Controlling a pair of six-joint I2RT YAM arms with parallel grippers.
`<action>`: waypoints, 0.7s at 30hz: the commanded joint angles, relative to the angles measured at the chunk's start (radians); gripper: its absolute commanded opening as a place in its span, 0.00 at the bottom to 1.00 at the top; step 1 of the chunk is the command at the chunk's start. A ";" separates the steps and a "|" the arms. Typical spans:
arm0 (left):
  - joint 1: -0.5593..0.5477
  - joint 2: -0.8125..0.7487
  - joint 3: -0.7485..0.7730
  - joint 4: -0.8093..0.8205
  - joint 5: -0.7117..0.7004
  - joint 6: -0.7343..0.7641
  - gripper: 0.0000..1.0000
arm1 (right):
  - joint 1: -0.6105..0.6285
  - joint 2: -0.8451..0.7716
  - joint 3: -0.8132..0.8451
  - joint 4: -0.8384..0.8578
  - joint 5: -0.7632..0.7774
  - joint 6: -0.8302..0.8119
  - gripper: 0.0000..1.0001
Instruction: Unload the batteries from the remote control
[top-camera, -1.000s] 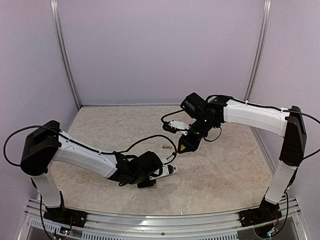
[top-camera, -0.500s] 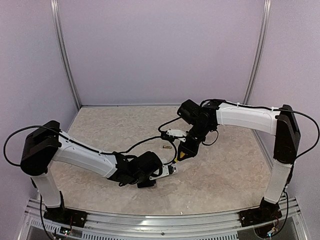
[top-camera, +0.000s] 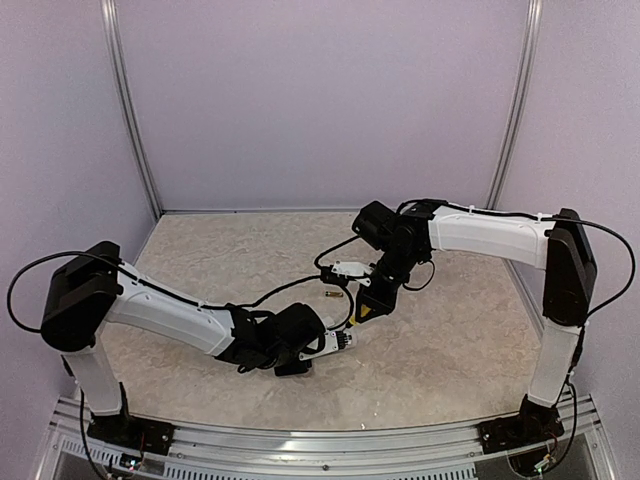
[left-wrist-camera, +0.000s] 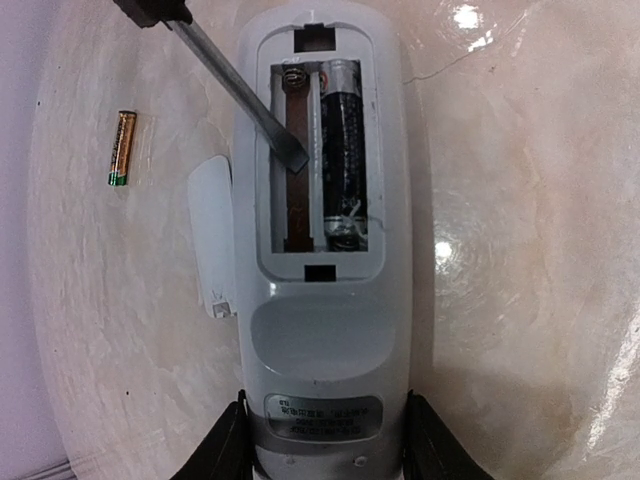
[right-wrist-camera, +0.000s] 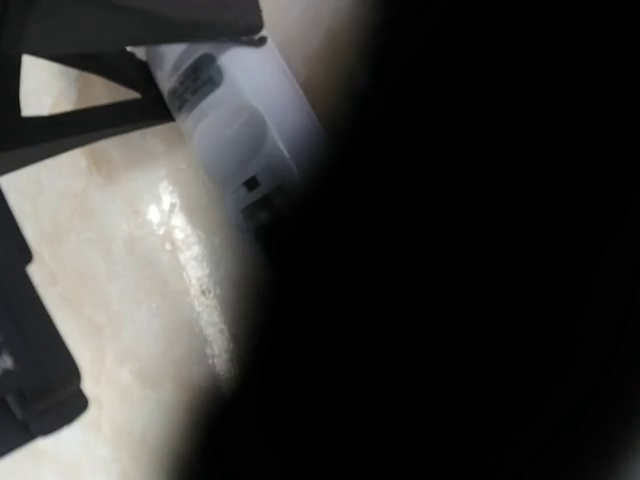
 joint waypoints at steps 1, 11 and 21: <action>-0.014 0.017 -0.016 -0.034 0.022 0.010 0.07 | -0.005 0.011 -0.017 -0.017 0.009 -0.044 0.00; -0.016 0.031 -0.008 -0.029 0.021 0.010 0.06 | -0.005 -0.011 0.024 -0.021 0.019 -0.058 0.00; -0.017 0.029 -0.019 -0.023 0.022 0.006 0.05 | -0.004 -0.068 -0.005 0.009 0.013 -0.044 0.00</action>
